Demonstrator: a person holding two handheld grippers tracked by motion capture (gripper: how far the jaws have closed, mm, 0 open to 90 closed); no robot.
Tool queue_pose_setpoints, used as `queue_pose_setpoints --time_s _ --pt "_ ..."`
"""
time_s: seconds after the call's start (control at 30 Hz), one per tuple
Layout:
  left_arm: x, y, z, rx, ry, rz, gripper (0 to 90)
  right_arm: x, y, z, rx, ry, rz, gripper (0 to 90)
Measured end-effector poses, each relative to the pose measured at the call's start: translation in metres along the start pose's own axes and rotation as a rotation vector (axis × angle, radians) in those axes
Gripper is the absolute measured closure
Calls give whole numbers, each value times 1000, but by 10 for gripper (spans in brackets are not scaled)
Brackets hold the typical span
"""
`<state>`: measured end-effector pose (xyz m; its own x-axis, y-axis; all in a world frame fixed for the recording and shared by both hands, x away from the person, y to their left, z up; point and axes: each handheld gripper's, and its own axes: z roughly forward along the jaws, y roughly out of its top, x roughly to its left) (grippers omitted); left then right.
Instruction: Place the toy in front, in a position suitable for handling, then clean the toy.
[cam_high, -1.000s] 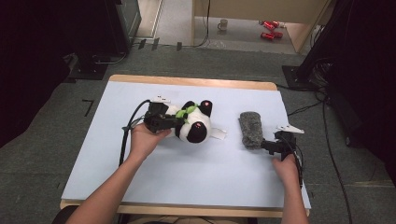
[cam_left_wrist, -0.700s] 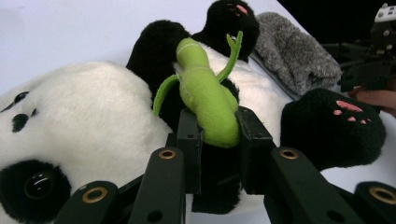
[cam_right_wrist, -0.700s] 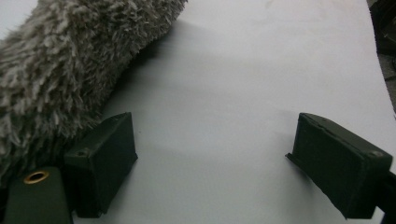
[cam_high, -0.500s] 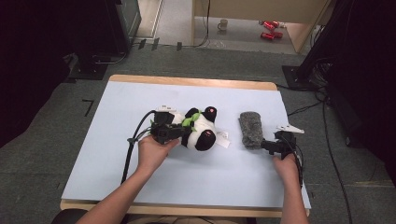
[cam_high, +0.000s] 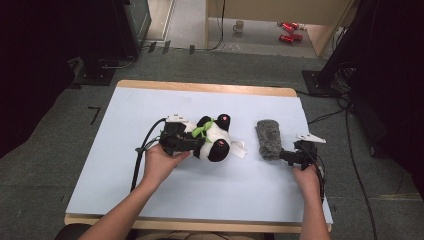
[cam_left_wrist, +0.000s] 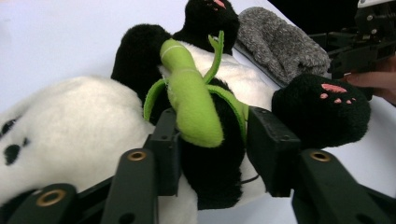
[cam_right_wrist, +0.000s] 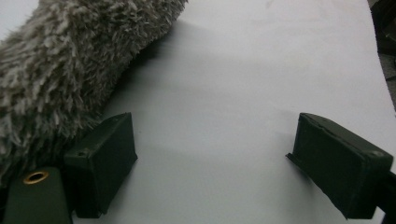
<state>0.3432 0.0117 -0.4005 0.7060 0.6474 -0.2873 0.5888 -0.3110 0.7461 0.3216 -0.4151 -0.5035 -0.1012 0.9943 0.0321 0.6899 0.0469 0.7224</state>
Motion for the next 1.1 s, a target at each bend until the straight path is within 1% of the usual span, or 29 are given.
queue_pose_setpoints --time_s 0.1,0.17,0.23,0.3,0.33,0.37,0.4,0.43,0.47,0.5,0.57,0.67,0.73,0.8,0.83,0.9,0.93,1.0,1.07,1.1 --pt "3 1 -3 6 -37 19 447 0 0 0 1 -2 -1 125" --pt "3 2 -5 13 -47 31 417 0 0 0 1 -3 -2 125" --pt "5 4 -9 9 -70 42 380 1 0 0 1 -4 -2 125" --pt "7 6 -15 5 -75 52 365 1 0 0 1 -4 -2 125" --pt "7 6 -15 5 -75 52 360 1 0 0 1 -4 -2 125" --pt "10 8 -19 23 -74 63 353 1 0 0 1 -5 -3 125" --pt "10 8 -19 23 -74 63 352 1 0 0 1 -5 -3 125" --pt "12 8 -23 32 -61 85 349 1 0 0 2 -6 -2 125" --pt "12 8 -23 32 -61 85 349 1 0 0 2 -8 0 126" --pt "15 7 -27 25 -52 102 349 1 0 0 2 -9 2 126" --pt "16 7 -28 28 -52 107 349 1 0 0 4 -10 3 126" --pt "21 6 -32 18 -51 121 346 0 1 -2 17 1 -3 128" --pt "24 5 -35 10 -51 140 345 0 2 -2 22 2 2 139" --pt "27 4 -38 -7 -43 156 342 -1 3 -3 27 7 17 156" --pt "29 4 -40 -10 -39 162 341 -2 5 -4 40 10 23 159" --pt "33 2 -43 -17 -35 168 341 -3 8 -5 64 21 37 174" --pt "35 2 -44 -18 -29 170 340 -3 9 -6 68 28 38 196" --pt "40 0 -48 -21 -19 178 339 -3 11 -7 69 38 29 233" --pt "45 -2 -51 -35 -18 176 339 -2 14 -9 68 41 29 238" --pt "46 -2 -52 -33 -19 174 339 -2 15 -11 69 42 31 241"
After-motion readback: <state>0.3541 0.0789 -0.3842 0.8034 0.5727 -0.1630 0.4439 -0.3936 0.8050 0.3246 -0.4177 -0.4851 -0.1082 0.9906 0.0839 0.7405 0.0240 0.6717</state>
